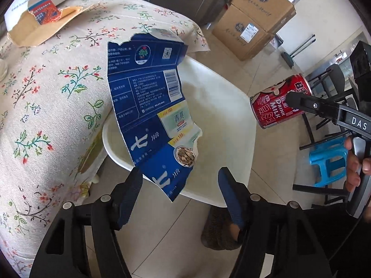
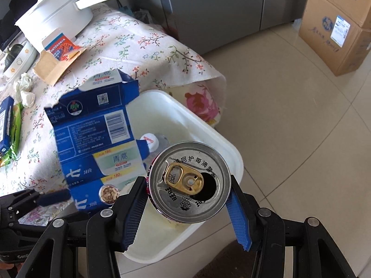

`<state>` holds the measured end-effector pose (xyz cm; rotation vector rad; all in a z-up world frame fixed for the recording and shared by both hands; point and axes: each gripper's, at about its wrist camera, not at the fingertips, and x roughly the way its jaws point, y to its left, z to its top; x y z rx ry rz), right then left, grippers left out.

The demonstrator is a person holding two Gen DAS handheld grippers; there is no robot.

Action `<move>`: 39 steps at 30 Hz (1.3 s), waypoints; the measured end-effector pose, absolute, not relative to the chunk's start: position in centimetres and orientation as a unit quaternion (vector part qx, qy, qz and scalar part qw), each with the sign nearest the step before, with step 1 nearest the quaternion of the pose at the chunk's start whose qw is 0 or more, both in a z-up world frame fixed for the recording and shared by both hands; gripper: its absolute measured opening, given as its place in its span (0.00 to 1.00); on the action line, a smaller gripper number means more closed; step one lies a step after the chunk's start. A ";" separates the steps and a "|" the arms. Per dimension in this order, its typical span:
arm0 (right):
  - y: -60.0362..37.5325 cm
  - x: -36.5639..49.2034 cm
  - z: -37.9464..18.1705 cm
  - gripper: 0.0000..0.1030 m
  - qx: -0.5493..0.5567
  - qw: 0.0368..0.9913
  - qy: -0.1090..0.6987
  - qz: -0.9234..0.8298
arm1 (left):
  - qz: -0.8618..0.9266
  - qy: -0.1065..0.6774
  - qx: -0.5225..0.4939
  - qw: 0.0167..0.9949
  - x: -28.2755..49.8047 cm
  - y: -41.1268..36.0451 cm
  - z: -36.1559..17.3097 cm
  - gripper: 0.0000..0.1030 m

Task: Collect trash
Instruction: 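Carry the red can over the bin and open the right tool to drop it, then grasp the blue biscuit box with the right tool while the left tool approaches the green bag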

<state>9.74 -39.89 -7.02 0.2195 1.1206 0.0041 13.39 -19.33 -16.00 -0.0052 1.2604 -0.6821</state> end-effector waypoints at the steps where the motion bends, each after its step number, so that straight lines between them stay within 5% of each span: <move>1: -39.9 9.8 -7.0 0.56 0.103 0.841 0.531 0.002 | -0.311 0.578 -0.004 0.754 13.5 -19.2 -15.9 0.69; 31: -28.9 14.6 -10.1 0.57 0.027 0.814 0.578 0.058 | -0.206 0.523 0.016 0.827 11.8 -6.5 -8.7 0.93; 33: -28.8 15.1 -10.9 0.60 0.029 0.803 0.593 0.046 | -0.203 0.520 0.014 0.830 11.7 -5.7 -8.3 0.94; 35: -29.0 15.4 -11.1 0.74 0.034 0.800 0.598 0.034 | -0.198 0.516 0.015 0.834 11.5 -5.2 -7.9 0.94; 39: -29.5 15.3 -10.2 0.78 0.054 0.806 0.588 0.035 | -0.188 0.510 0.016 0.839 11.3 -4.0 -7.4 0.96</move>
